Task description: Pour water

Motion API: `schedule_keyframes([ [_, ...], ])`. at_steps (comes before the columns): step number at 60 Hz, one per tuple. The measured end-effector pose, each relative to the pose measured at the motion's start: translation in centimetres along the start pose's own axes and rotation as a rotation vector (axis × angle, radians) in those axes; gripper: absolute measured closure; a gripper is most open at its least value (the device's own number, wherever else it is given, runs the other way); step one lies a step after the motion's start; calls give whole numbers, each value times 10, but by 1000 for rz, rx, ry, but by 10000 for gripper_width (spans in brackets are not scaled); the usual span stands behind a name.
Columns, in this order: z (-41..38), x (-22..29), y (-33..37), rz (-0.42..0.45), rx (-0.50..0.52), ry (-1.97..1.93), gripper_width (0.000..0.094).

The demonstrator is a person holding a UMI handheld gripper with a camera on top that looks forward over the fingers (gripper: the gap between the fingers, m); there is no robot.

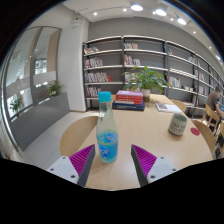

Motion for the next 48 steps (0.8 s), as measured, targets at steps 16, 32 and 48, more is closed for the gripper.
schedule_keyframes([
  [16,-35,19,-74,35,-6,1,211],
  [32,-48,30,-99,123,19,5,472],
  [48,-46,33,-105,140,65,-67,577],
])
Point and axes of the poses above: the point between the fingertips, and its own axes, seen from behind it with the camera up: z to the right, x up, y backward, against the way the camera looks, the point moved 5 cm from there along y, backward, against the way the camera looks, and after that the axes turned 13 degrees about -x, right-handed, at the moved point
